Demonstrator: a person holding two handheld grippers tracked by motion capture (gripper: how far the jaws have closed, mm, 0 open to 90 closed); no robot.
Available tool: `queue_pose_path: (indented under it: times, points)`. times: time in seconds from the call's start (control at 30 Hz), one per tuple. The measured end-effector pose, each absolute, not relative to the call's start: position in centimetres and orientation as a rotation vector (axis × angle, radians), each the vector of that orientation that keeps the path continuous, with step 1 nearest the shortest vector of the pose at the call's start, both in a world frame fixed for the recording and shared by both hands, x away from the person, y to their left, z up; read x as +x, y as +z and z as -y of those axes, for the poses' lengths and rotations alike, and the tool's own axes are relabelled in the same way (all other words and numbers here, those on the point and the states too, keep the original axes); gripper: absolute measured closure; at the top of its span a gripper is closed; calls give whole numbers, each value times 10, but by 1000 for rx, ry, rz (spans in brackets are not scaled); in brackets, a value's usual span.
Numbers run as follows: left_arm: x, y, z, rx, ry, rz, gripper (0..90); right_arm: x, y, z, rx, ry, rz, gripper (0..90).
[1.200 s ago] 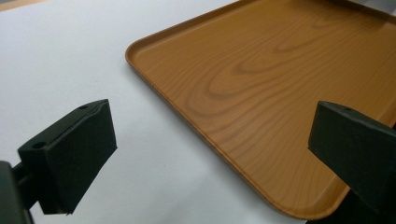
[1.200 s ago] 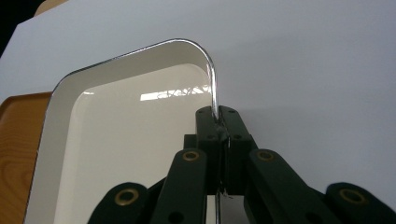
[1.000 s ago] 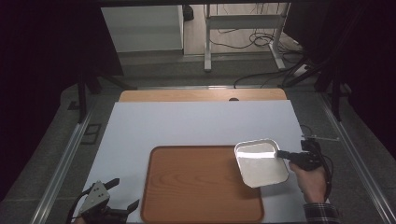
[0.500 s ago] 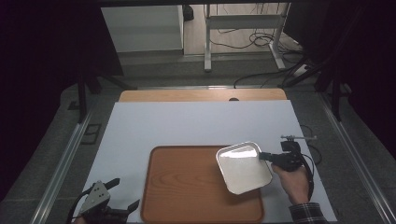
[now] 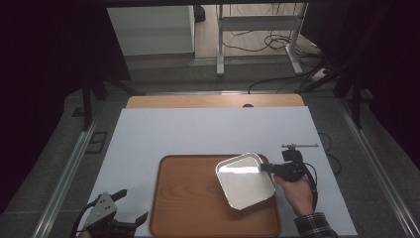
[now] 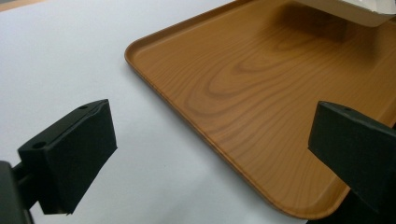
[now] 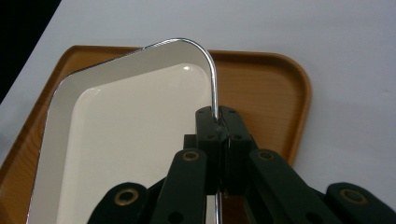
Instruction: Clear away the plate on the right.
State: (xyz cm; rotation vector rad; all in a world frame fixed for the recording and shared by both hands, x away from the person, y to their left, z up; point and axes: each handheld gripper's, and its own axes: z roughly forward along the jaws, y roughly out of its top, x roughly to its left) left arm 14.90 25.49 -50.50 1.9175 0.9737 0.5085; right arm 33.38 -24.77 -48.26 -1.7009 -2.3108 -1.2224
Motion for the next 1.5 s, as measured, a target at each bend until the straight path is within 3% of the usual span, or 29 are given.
queue_pose_path:
  times: [0.67, 1.3, 1.5]
  points:
    - [149, -505, -256, 1922, 510, -971, 6, 348, -497, 185, -1654, -1159, 2364, 879]
    - [148, -505, -255, 1923, 512, -969, 6, 356, -512, 185, -1731, -1107, 2379, 867]
    - [148, -505, -255, 1922, 512, -972, 6, 355, -507, 188, -1697, -1145, 2420, 751]
